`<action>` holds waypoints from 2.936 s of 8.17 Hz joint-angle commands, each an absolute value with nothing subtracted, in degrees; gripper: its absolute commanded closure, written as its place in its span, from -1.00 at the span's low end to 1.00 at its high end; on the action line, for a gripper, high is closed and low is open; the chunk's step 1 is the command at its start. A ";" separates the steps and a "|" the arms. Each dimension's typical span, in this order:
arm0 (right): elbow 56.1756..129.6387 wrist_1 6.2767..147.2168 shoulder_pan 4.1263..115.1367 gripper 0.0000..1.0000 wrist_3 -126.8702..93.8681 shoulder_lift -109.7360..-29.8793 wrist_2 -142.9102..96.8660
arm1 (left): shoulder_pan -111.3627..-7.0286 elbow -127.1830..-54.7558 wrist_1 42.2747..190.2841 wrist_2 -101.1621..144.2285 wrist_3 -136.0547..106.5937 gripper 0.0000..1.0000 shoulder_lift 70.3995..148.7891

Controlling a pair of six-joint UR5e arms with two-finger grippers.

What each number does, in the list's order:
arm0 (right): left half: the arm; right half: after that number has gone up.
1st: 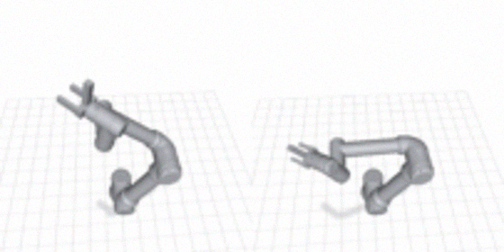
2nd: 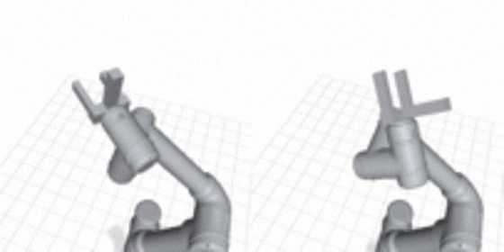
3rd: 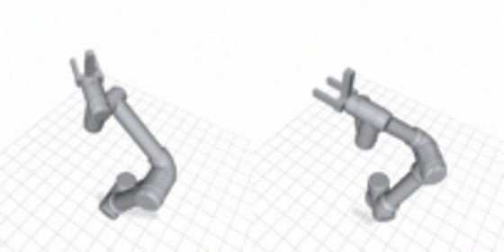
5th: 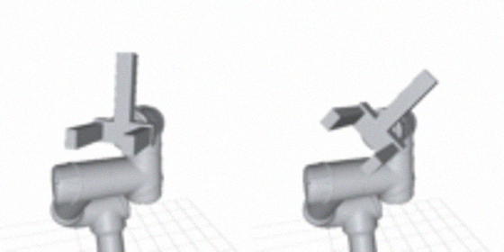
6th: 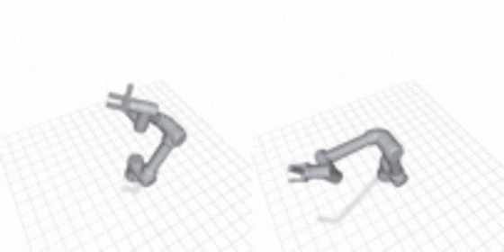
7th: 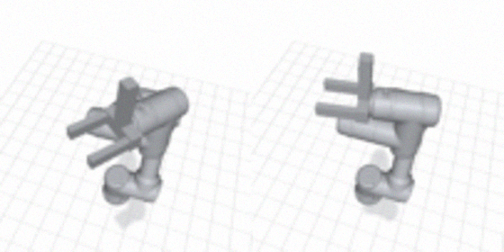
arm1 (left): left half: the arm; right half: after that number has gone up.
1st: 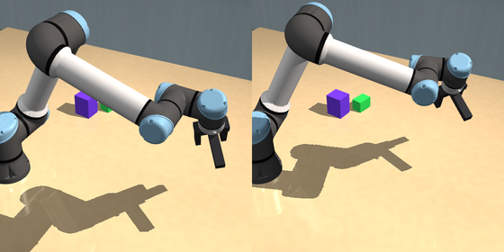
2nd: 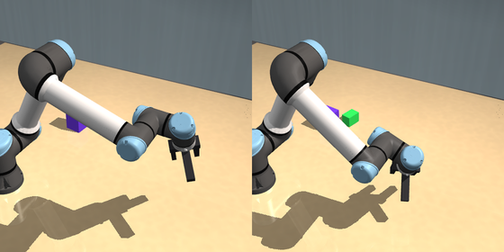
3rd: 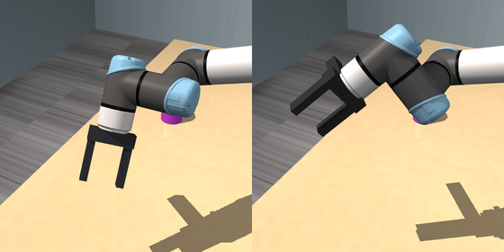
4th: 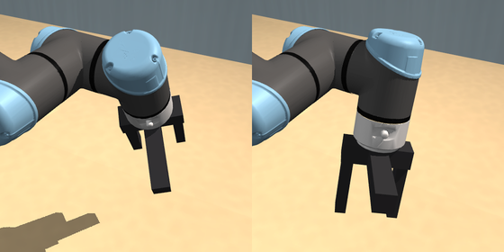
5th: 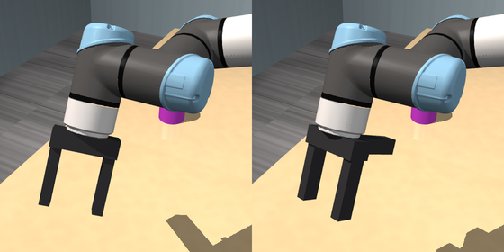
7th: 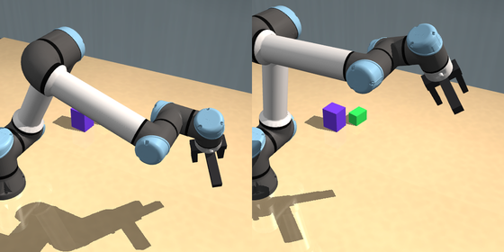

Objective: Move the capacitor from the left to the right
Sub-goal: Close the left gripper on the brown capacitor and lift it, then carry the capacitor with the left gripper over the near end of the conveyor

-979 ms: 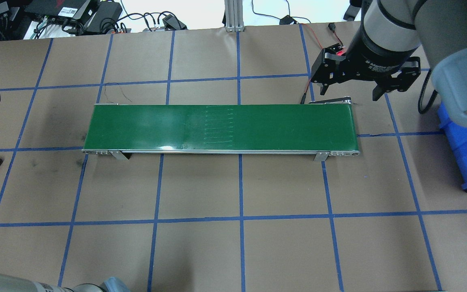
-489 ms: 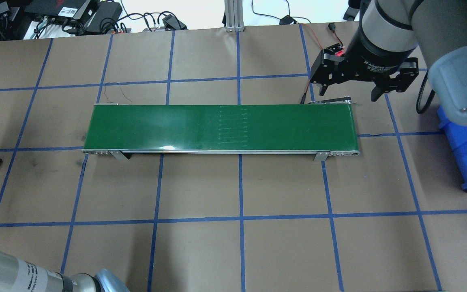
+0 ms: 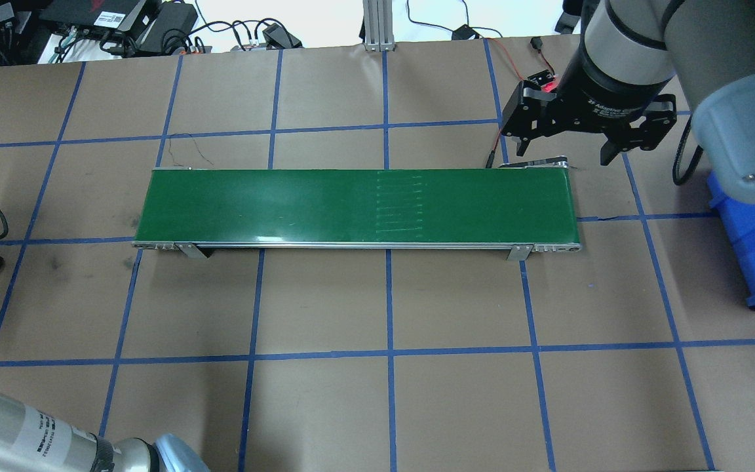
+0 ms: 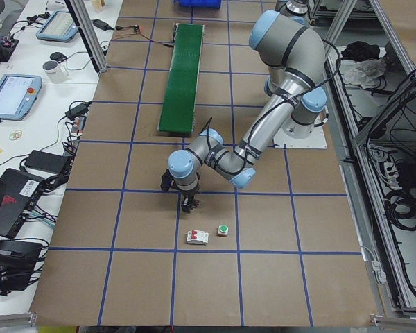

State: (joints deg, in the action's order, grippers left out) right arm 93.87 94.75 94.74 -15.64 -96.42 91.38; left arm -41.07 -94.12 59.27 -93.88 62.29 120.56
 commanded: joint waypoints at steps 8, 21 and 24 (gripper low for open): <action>93.95 94.13 94.75 -1.00 -15.64 -96.42 91.41 | -41.04 -94.04 58.62 -94.40 66.71 -0.60 122.60; 93.96 94.04 94.75 -1.00 -15.64 -96.50 91.58 | -57.62 -93.69 67.50 -90.35 49.03 1.00 104.00; 93.96 94.04 94.75 -1.00 -15.64 -96.50 91.58 | -66.69 -93.78 67.59 -85.89 33.99 1.00 102.92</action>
